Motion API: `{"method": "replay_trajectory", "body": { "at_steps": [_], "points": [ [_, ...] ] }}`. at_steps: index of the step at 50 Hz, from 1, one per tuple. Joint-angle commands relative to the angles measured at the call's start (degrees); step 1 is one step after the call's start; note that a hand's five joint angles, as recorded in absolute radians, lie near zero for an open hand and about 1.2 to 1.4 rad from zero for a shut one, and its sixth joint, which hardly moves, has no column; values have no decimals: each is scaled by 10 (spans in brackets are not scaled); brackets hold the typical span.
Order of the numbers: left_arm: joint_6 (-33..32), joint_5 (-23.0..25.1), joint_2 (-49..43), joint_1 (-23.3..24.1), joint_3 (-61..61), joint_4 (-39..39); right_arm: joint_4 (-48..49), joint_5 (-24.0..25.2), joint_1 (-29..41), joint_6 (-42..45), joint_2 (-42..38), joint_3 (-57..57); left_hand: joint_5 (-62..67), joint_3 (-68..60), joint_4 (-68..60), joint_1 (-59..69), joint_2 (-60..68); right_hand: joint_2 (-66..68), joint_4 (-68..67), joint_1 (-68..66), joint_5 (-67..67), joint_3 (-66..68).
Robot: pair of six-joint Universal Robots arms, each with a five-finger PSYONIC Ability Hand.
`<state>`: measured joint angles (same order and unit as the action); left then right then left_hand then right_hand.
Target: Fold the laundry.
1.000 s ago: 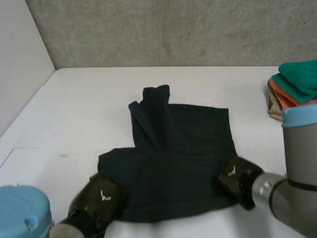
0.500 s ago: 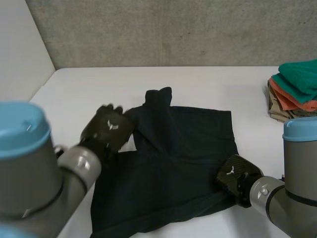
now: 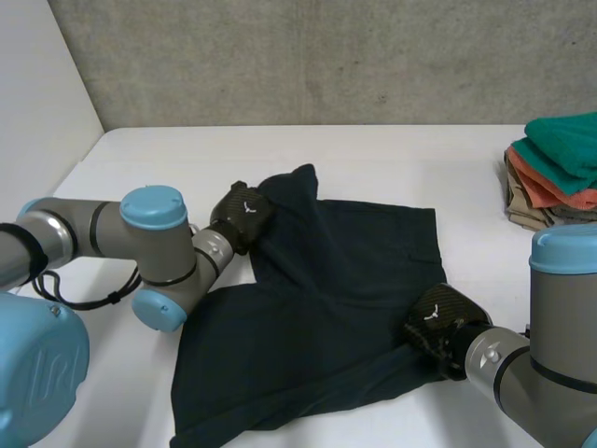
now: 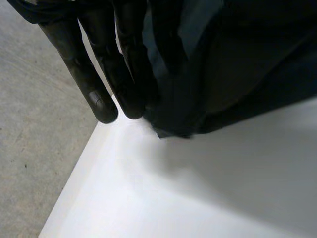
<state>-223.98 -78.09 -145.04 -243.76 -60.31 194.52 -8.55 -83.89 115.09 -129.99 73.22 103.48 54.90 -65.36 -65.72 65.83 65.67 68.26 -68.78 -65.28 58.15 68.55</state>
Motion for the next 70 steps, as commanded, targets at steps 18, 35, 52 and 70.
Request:
{"method": "replay_trajectory", "body": {
  "at_steps": [18, 35, 52, 70],
  "points": [
    [4, -203, 121, 38, -155, -9, 5, 0, 1, -21, -5, 1, 150, -145, -141, 140, 142, 117, -112, -147, 118, 114],
    [162, -203, 359, 45, -298, -122, 32, 3, 0, -97, -4, -12, -380, 385, 389, -390, -388, 117, -112, -147, 118, 114],
    [347, -179, 521, 114, -520, -238, 54, 9, -27, -170, -4, -20, -315, 319, 323, -324, -322, 117, -112, -147, 118, 114],
    [344, -182, 461, 123, -513, -230, 8, 8, -30, -139, 32, -10, 151, -146, -143, 142, 143, 117, -112, -147, 118, 114]
  ]
}}
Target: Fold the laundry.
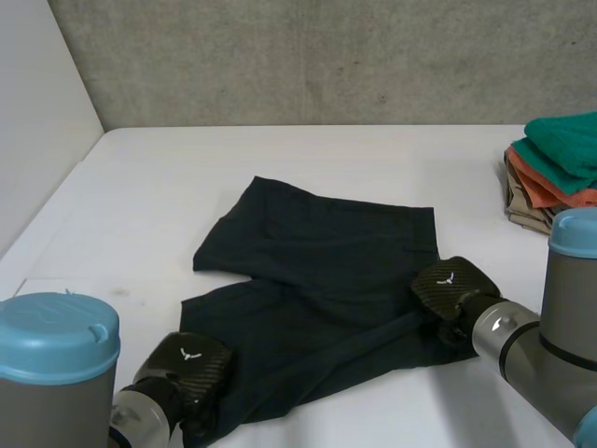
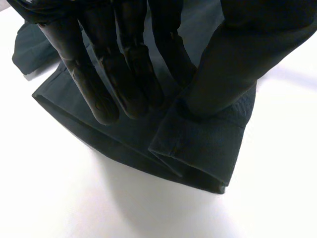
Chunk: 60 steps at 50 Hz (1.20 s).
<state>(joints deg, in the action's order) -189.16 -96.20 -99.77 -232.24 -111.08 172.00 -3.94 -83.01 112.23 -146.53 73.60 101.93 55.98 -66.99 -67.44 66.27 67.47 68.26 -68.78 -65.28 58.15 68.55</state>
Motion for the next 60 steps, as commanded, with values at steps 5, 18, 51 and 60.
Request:
{"method": "replay_trajectory", "body": {
  "at_steps": [5, 18, 51, 60],
  "points": [
    [-4, -2, 36, 48, -7, -54, -101, -1, 0, 64, 41, 26, 140, -130, -126, 137, 125, 117, -112, -147, 118, 114],
    [-9, -10, 81, 73, -5, -112, -170, 0, -1, 110, 101, 58, 140, -130, -126, 137, 125, 117, -112, -147, 118, 114],
    [-259, -31, -309, -18, 461, 225, 67, 32, -25, 136, -130, -205, 140, -130, -126, 137, 125, 117, -112, -147, 118, 114],
    [-322, -36, -479, -34, 621, 373, 227, 27, -25, 143, -280, -328, 140, -130, -126, 137, 125, 117, -112, -147, 118, 114]
  ]
}}
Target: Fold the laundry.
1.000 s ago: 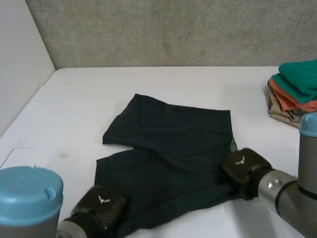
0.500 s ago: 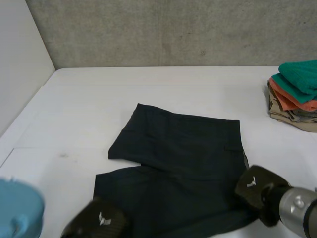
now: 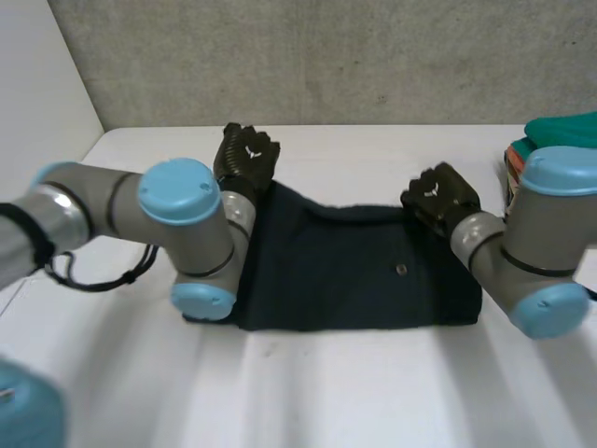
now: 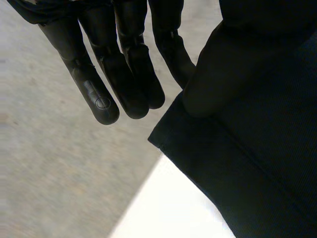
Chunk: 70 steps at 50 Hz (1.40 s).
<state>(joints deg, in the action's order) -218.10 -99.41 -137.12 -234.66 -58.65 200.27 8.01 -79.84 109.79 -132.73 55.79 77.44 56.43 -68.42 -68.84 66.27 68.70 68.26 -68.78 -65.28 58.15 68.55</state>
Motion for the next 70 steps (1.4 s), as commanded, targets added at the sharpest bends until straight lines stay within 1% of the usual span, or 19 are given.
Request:
{"method": "replay_trajectory", "body": {
  "at_steps": [1, 4, 5, 6, 7, 8, 13, 22, 27, 34, 38, 39, 41, 49, 56, 58, 63, 67, 70],
  "points": [
    [-32, -3, -112, -11, 103, 97, 118, -7, 0, 4, -115, -92, 136, -116, -112, 137, 113, 117, -112, -147, 118, 114],
    [-28, -3, -133, -12, 121, 112, 146, -26, 0, 4, -151, -127, 136, -116, -112, 137, 113, 117, -112, -147, 118, 114],
    [-27, -3, -134, -12, 122, 113, 151, -30, 1, 1, -156, -132, 136, -116, -112, 137, 113, 16, -11, -46, 17, 13],
    [-26, -3, -134, -12, 121, 115, 155, -37, 1, -2, -158, -135, 133, -113, -109, 134, 110, -289, 295, 260, -288, -292],
    [-22, 0, -134, -12, 115, 114, 155, -44, 1, -3, -158, -135, -275, 295, 299, -274, -298, -516, 521, 486, -514, -518],
    [-21, 0, -132, -12, 113, 114, 155, -51, 1, -3, -158, -135, -528, 548, 552, -526, -550, -583, 588, 553, -582, -586],
    [-7, 1, -108, -1, 83, 112, 138, -63, 1, -37, -126, -104, -564, 584, 588, -563, -587, -583, 588, 553, -582, -586],
    [36, -2, -9, 11, -42, 110, -34, -27, -22, -148, 34, 28, -564, 584, 588, -563, -587, -583, 588, 553, -582, -586],
    [62, -2, 44, 9, -124, 108, -118, 3, -62, -185, 49, 74, -564, 584, 588, -563, -587, -570, 575, 540, -569, -573],
    [75, 3, 87, 12, -206, 108, -78, 16, -77, -184, 35, 100, -564, 584, 588, -563, -587, -511, 517, 482, -510, -514],
    [76, 1, 91, 12, -215, 108, -55, 15, -80, -184, -1, 93, -564, 584, 588, -563, -587, -213, 218, 183, -212, -216],
    [76, 0, 92, 12, -216, 108, -55, 8, -83, -184, -3, 90, -564, 584, 588, -563, -587, 114, -109, -144, 115, 111],
    [75, 0, 97, 12, -219, 108, -53, 3, -89, -183, 0, 91, -564, 584, 588, -563, -587, 117, -112, -147, 118, 114],
    [76, 0, 140, 11, -242, 108, -39, -36, -121, -65, 102, 124, -564, 584, 588, -563, -587, 117, -112, -147, 118, 114],
    [80, -2, 178, 9, -277, 108, -25, -71, -107, 84, 97, 113, -564, 584, 588, -563, -587, 117, -112, -147, 118, 114],
    [85, -2, 191, 9, -291, 108, -3, -68, -71, 106, 93, 97, -564, 584, 588, -563, -587, 117, -112, -147, 118, 114],
    [105, -3, 216, 6, -313, 108, 73, -20, 53, 106, 74, 68, -564, 584, 588, -563, -587, 117, -112, -147, 118, 114],
    [121, -3, 236, -2, -325, 108, 130, 90, 121, 112, 32, 61, -564, 584, 588, -563, -587, 117, -112, -147, 118, 114],
    [131, -3, 245, -14, -328, 108, 134, 143, 140, 112, 6, 49, -564, 584, 588, -563, -587, 117, -112, -147, 118, 114]
  ]
}}
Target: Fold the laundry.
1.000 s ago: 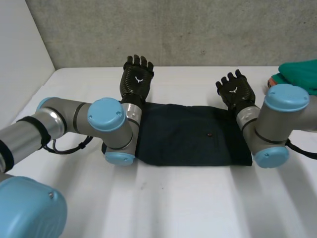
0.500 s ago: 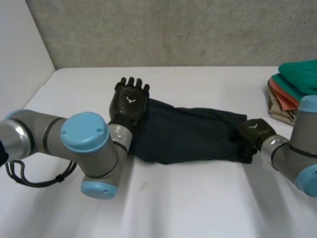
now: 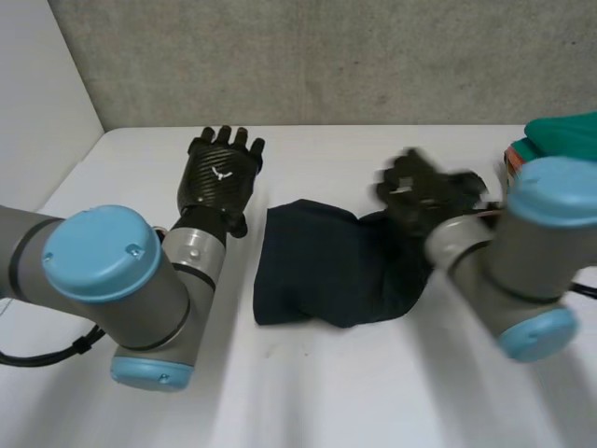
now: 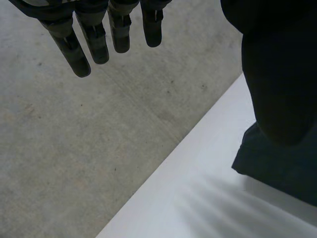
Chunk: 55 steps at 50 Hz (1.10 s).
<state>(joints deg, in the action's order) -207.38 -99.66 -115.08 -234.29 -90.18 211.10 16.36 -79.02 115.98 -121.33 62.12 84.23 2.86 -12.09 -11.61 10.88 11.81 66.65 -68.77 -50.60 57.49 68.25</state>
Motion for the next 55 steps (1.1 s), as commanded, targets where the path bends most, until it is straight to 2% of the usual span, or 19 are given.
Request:
{"method": "replay_trajectory", "body": {
  "at_steps": [1, 4, 7, 8, 9, 11, 12, 15, 16, 20, 24, 26, 31, 36, 40, 41, 47, 50, 55],
  "points": [
    [24, 0, 27, -22, -13, -1, 47, 162, 87, -6, -81, -34, -29, 21, 16, -9, -18, 134, -112, -294, 125, 117],
    [28, -1, 30, -29, -13, -1, 46, 199, 103, -10, -114, -49, -29, 21, 16, -9, -18, 134, -112, -294, 125, 117],
    [33, -4, 32, -36, -13, -1, 45, 211, 118, -25, -123, -63, -29, 21, 16, -9, -18, 134, -112, -294, 125, 117],
    [35, -6, 33, -37, -12, -1, 45, 213, 119, -33, -124, -63, -29, 21, 16, -9, -18, 69, -48, -230, 61, 53],
    [37, -8, 33, -39, -12, -1, 45, 212, 119, -60, -124, -63, -29, 21, 16, -9, -18, -233, 254, 72, -241, -249],
    [47, -11, 35, -45, -8, -1, 45, 210, 116, -107, -120, -62, -29, 21, 16, -9, -18, -529, 550, 368, -537, -545],
    [50, -11, 36, -46, -5, -1, 45, 210, 108, -165, -108, -57, -29, 21, 16, -9, -18, -566, 588, 406, -575, -583],
    [64, -8, 36, -48, 7, 1, 45, 208, 86, -269, -66, -47, -28, 20, 16, -8, -18, -566, 588, 406, -575, -583],
    [66, -7, 35, -47, 13, 1, 45, 206, 70, -348, -30, -38, -28, 20, 16, -8, -18, -566, 588, 406, -575, -583],
    [81, -6, 25, -41, 50, -1, 42, 199, 23, -515, 27, -20, -28, 20, 16, -8, -18, -566, 588, 406, -575, -583],
    [109, 12, -10, -16, 91, -6, 22, 180, -42, -623, 40, -12, -26, 19, 14, -7, -16, -566, 588, 406, -575, -583],
    [123, 40, -39, 9, 125, -20, 1, 166, -65, -646, 40, -16, -23, 15, 11, -3, -13, -566, 588, 406, -575, -583],
    [128, 95, -114, 33, 206, -83, -80, 139, -97, -647, 27, -50, -23, 15, 11, -3, -13, -566, 588, 406, -575, -583],
    [124, 99, -197, 36, 292, -166, -175, 143, -95, -604, -53, -135, -20, 12, 7, 0, -9, -566, 588, 406, -575, -583],
    [118, 67, -239, 36, 340, -248, -229, 168, -94, -582, -110, -199, -10, 2, -3, 10, 1, -566, 588, 406, -575, -583],
    [113, 42, -243, 36, 347, -277, -236, 174, -95, -580, -121, -210, -5, -3, -8, 15, 6, -566, 588, 406, -575, -583],
    [82, -39, -243, 37, 342, -344, -292, 202, -61, -568, -197, -284, -5, -3, -8, 15, 6, -566, 588, 406, -575, -583],
    [73, -67, -240, 39, 326, -360, -304, 200, -48, -545, -221, -297, 4, -12, -16, 24, 14, -566, 588, 406, -575, -583],
    [71, -77, -240, 49, 306, -376, -310, 137, -32, -474, -255, -310, 9, -17, -21, 29, 19, -566, 588, 406, -575, -583]
  ]
}}
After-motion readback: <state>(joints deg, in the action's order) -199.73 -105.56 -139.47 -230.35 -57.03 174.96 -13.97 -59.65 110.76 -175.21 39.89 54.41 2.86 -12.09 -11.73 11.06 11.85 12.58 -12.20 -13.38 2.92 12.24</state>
